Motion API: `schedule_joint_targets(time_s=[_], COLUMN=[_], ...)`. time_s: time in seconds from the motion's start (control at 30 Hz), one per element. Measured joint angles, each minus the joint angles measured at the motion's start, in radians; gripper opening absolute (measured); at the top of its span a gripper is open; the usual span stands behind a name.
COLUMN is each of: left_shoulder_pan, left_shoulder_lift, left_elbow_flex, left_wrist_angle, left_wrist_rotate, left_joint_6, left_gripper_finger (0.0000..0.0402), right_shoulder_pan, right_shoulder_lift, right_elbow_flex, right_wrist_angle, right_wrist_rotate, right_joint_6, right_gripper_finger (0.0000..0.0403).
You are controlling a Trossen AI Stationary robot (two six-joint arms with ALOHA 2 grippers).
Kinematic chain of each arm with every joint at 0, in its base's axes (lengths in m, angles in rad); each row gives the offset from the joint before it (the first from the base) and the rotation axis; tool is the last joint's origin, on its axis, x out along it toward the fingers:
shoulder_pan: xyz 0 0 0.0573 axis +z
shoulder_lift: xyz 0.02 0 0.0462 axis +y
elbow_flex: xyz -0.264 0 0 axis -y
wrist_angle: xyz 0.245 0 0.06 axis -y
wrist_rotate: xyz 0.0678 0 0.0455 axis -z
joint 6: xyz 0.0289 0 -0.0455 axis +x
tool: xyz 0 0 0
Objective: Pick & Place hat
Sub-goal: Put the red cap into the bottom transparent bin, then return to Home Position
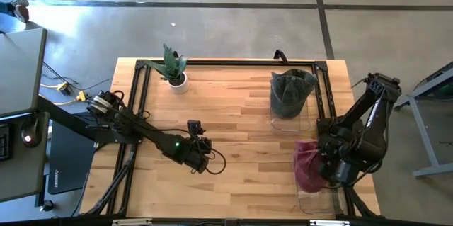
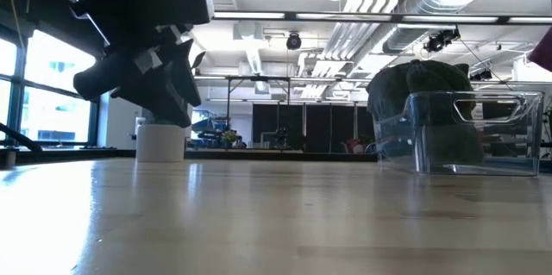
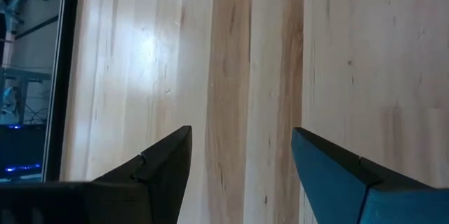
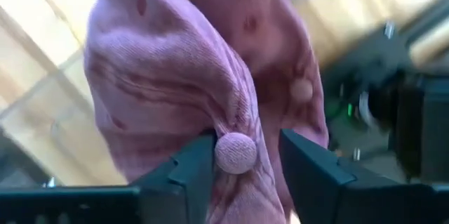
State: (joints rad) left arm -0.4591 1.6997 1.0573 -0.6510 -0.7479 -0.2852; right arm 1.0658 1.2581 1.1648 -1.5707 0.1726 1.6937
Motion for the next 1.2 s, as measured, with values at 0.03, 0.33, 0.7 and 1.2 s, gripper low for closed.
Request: schedule_joint_targets(time_s=[0.03, 0.33, 0.7, 1.2], left_shoulder_pan=[-0.001, -0.002, -0.037, -0.045], left_shoulder_lift=[0.000, 0.000, 0.000, 0.000], left_elbow_flex=[0.000, 0.000, 0.000, 0.000], left_wrist_angle=[0.001, 0.004, 0.008, 0.026], left_wrist_rotate=[0.001, 0.003, 0.027, -0.018], left_joint_6=[-0.001, -0.023, -0.046, -0.040], left_gripper_finger=[0.0237, 0.0237, 0.0237, 0.0237], right_shoulder_pan=[-0.006, -0.027, -0.067, -0.200], right_shoulder_lift=[-0.007, -0.078, -0.075, -0.074], right_elbow_flex=[0.000, 0.066, -0.094, -0.010], right_wrist_angle=[0.001, 0.002, 0.254, 0.255], right_wrist_rotate=[-0.035, -0.026, -0.028, -0.083], right_joint_6=[0.008, 0.049, -0.092, -0.303], right_gripper_finger=[0.0158, 0.0180, 0.0109, 0.0009])
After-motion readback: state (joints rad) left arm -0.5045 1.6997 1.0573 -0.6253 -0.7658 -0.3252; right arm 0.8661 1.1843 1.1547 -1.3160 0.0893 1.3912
